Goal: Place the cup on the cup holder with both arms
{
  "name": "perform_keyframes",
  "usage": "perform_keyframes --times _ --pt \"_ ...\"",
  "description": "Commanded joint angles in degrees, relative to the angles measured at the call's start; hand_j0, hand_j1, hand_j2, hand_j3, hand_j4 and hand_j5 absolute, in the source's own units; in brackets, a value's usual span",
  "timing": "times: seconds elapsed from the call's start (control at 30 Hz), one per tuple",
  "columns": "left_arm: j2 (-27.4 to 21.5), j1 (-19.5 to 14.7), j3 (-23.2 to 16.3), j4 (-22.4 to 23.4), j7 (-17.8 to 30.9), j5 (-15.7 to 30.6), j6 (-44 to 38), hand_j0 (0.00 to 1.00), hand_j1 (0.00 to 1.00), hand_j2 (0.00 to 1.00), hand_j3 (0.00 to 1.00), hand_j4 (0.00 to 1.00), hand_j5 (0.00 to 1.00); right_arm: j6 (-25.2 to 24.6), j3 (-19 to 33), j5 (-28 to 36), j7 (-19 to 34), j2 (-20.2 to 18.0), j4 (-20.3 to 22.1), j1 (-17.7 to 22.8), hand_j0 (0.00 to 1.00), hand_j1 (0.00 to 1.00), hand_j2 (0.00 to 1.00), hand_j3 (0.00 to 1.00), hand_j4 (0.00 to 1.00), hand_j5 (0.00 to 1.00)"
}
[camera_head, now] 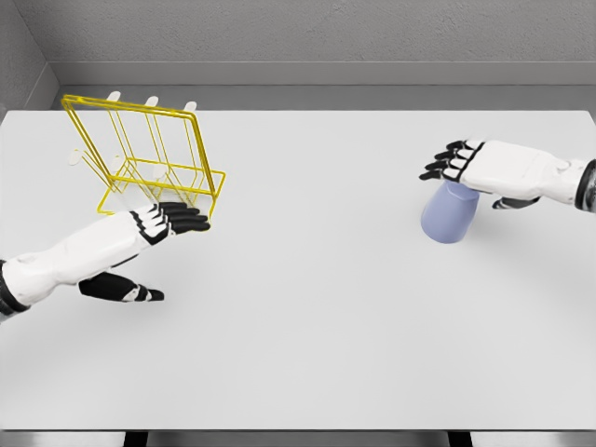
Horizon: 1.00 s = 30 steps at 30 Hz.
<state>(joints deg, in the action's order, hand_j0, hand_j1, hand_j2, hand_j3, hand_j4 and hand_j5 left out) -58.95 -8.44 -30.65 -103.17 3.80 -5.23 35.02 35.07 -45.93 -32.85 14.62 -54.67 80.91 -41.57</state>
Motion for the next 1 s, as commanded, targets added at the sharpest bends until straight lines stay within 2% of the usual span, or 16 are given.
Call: perform_keyframes --times 0.0,0.13,0.3,0.4,0.5,0.57,0.63,0.8,0.97 --pt "-0.02 0.0 -4.85 -0.01 -0.02 5.05 -0.02 1.0 1.0 1.0 1.0 1.0 1.0 -0.07 -0.38 0.16 -0.03 0.35 0.12 0.0 1.0 1.0 1.0 1.0 1.0 1.0" --pt "0.5 -0.26 -8.63 -0.01 -0.02 11.03 -0.02 1.0 1.0 1.0 1.0 1.0 1.0 -0.07 -1.18 0.07 -0.03 1.14 0.21 0.0 1.0 1.0 1.0 1.0 1.0 1.0" --pt "1.03 -0.62 -12.15 -0.1 0.15 22.8 -0.02 1.0 1.0 1.0 1.0 1.0 1.0 -0.07 -1.97 -0.02 -0.03 1.14 0.21 0.0 1.0 1.0 1.0 1.0 1.0 1.0" --pt "1.38 -0.7 -12.33 -0.1 0.33 29.49 -0.02 1.0 1.0 1.0 1.0 1.0 1.0 -0.07 -2.23 -0.55 -0.12 1.14 0.3 0.0 0.91 0.91 0.91 0.91 0.91 0.91" --pt "2.44 -0.88 -12.41 -0.1 0.42 31.42 -0.02 1.0 1.0 1.0 1.0 1.0 1.0 -0.07 -2.32 -1.51 -0.21 1.14 0.39 0.0 0.85 0.85 0.85 0.85 0.85 0.85" --pt "4.46 -2.55 -14.43 -0.01 0.51 33.62 -0.74 1.0 1.0 1.0 1.0 1.0 1.0 -0.07 -2.32 -1.6 -0.12 1.14 0.39 0.0 0.82 0.82 0.82 0.82 0.82 0.82" --pt "5.78 -4.39 -16.02 -0.01 0.51 34.76 -5.84 1.0 1.0 1.0 1.0 1.0 1.0 -0.07 -2.32 -2.13 -0.12 1.05 0.39 0.0 0.8 0.8 0.8 0.8 0.8 0.8" --pt "6.39 -4.48 -17.86 0.87 0.68 34.68 -10.68 1.0 1.0 1.0 1.0 1.0 1.0 -0.07 -2.32 -3.18 -0.12 1.05 0.39 0.0 0.71 0.71 0.71 0.71 0.71 0.71" --pt "6.39 -4.48 -18.21 3.06 0.68 36.26 -14.81 1.0 1.0 1.0 1.0 1.0 1.0 -0.07 -2.23 -3.18 -0.12 1.05 0.39 -0.17 0.67 0.67 0.67 0.67 0.67 0.67"
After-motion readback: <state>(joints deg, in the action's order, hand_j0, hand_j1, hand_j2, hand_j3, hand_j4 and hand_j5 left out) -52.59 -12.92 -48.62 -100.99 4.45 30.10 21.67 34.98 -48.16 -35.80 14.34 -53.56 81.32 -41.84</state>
